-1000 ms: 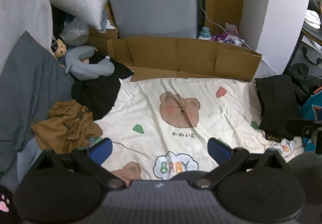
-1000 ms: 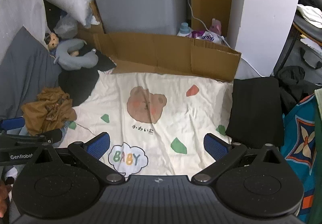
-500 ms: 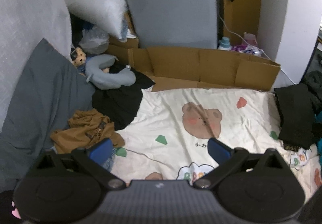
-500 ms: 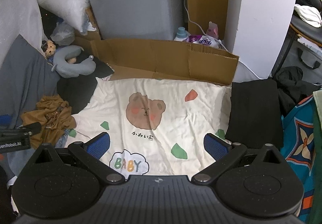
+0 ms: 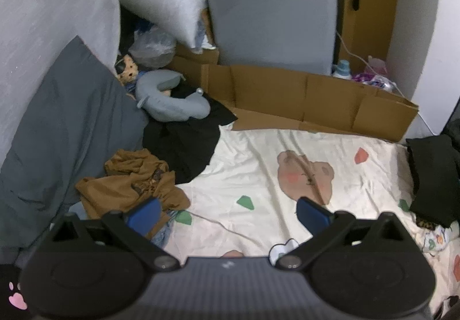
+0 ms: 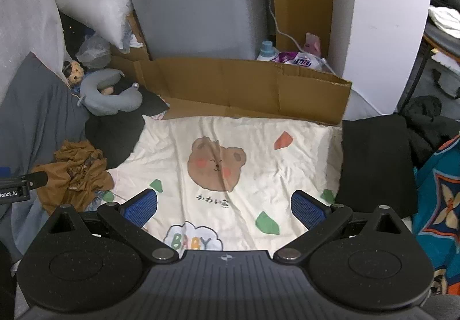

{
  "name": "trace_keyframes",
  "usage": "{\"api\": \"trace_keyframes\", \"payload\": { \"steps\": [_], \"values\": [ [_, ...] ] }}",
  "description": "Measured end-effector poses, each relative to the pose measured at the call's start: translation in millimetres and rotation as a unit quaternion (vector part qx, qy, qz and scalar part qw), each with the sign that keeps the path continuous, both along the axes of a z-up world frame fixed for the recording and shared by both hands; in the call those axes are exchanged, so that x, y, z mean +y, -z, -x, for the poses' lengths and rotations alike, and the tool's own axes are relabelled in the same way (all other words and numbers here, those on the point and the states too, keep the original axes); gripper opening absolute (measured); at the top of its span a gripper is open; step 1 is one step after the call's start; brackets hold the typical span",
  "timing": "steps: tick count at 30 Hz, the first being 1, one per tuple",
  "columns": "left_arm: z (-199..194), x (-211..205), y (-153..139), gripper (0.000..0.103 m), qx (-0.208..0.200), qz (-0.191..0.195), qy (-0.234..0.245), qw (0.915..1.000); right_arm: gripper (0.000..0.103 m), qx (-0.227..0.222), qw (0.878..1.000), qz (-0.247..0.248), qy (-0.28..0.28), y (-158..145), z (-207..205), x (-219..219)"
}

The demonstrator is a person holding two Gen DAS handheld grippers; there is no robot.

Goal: Fold clothes
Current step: 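Move both tools toward the brown T-shirt on the clothes pile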

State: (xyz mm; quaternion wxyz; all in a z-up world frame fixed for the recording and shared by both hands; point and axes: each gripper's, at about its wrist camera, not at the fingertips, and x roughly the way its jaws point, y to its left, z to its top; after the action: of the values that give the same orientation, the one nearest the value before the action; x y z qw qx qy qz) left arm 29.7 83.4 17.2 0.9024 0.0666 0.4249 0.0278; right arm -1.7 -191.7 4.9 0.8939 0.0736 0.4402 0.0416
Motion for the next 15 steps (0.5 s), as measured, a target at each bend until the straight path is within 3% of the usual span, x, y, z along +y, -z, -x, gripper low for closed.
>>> {"api": "trace_keyframes", "payload": {
  "steps": [4,15],
  "values": [
    [-7,18,7,0.102,0.013,0.015,-0.008,0.9998,0.102,0.007,1.0,0.0,-0.005,11,-8,7],
    [-30,64,26,0.102,0.005,0.005,-0.042,0.9991,0.102,-0.011,1.0,-0.016,-0.017,43,-33,25]
  ]
}}
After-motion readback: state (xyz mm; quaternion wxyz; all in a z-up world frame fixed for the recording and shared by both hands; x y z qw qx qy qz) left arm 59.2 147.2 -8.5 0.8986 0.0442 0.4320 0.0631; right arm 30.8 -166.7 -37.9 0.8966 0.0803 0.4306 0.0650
